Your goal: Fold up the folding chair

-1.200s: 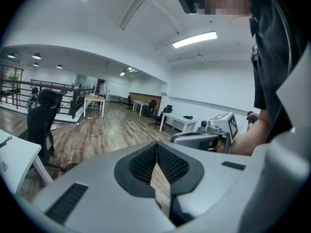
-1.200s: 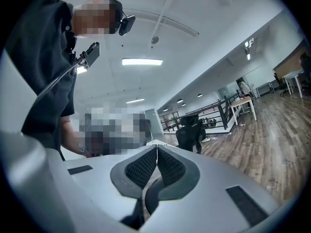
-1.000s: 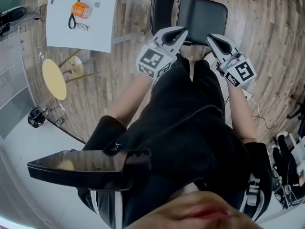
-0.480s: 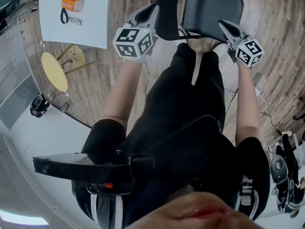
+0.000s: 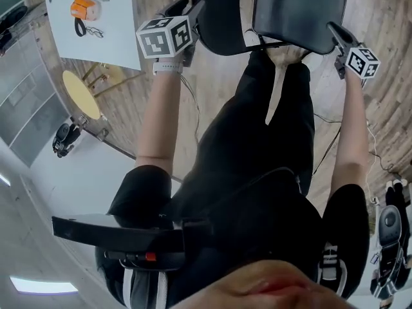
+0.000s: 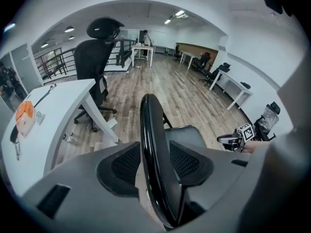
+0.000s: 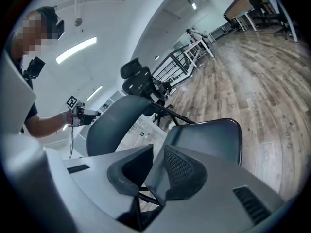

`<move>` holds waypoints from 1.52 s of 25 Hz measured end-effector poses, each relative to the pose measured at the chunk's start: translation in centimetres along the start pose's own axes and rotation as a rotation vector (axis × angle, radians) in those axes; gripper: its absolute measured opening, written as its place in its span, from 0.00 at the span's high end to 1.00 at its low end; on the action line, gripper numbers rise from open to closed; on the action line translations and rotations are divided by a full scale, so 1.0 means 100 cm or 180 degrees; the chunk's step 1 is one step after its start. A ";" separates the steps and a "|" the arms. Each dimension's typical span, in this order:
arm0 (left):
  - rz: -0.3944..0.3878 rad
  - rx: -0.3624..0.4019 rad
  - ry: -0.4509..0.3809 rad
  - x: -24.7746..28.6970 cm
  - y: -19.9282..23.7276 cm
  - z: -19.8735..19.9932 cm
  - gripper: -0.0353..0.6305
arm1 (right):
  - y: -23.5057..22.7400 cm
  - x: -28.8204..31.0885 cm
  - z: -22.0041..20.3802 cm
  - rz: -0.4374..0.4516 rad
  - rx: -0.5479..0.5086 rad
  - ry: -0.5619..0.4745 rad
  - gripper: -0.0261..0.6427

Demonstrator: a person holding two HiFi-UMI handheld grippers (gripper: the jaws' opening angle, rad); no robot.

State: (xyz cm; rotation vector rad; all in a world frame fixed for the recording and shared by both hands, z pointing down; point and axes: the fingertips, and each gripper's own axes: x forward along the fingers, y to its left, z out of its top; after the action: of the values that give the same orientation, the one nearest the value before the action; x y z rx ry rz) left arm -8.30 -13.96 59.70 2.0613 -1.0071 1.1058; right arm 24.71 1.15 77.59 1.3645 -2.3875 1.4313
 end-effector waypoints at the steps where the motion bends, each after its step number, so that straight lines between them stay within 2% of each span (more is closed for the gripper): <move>1: 0.0018 0.0000 0.0063 0.006 0.002 -0.002 0.68 | -0.013 -0.003 -0.006 -0.0046 0.0062 -0.0001 0.89; 4: 0.0006 0.0020 0.0196 0.025 0.004 -0.003 0.67 | -0.051 -0.013 -0.023 -0.0137 0.0280 -0.0009 0.82; 8: 0.0000 0.0031 0.0329 0.041 0.011 -0.002 0.67 | -0.099 -0.020 -0.058 -0.0240 0.0563 0.0144 0.74; 12: -0.0023 0.0003 0.0434 0.050 0.013 0.003 0.67 | -0.135 -0.019 -0.068 -0.0167 0.0792 0.0312 0.63; 16: -0.0071 -0.0013 0.0498 0.056 0.011 -0.002 0.67 | -0.173 -0.013 -0.080 -0.0111 0.1024 0.0412 0.57; 20: -0.0103 -0.0045 0.0574 0.061 0.012 -0.008 0.67 | -0.191 0.009 -0.095 0.0044 0.1223 0.0504 0.51; 25: -0.0146 -0.0011 0.0666 0.071 0.011 -0.008 0.68 | -0.212 0.024 -0.108 0.0107 0.1379 0.0507 0.50; 31: -0.0199 -0.0003 0.0740 0.074 0.006 -0.009 0.68 | -0.209 0.033 -0.124 0.0454 0.1635 0.0594 0.50; 35: -0.0257 0.0003 0.0785 0.074 0.008 -0.009 0.71 | -0.192 0.047 -0.118 0.1007 0.1822 0.0471 0.50; 38: -0.0340 -0.0041 0.0804 0.073 0.006 -0.010 0.74 | -0.191 0.049 -0.120 0.1098 0.1914 0.0460 0.50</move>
State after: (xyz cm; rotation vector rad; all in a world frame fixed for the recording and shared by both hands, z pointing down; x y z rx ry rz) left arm -6.54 -16.06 66.60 1.8840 -0.7694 1.2617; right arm 30.51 3.07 99.87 0.8815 -2.2678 2.3884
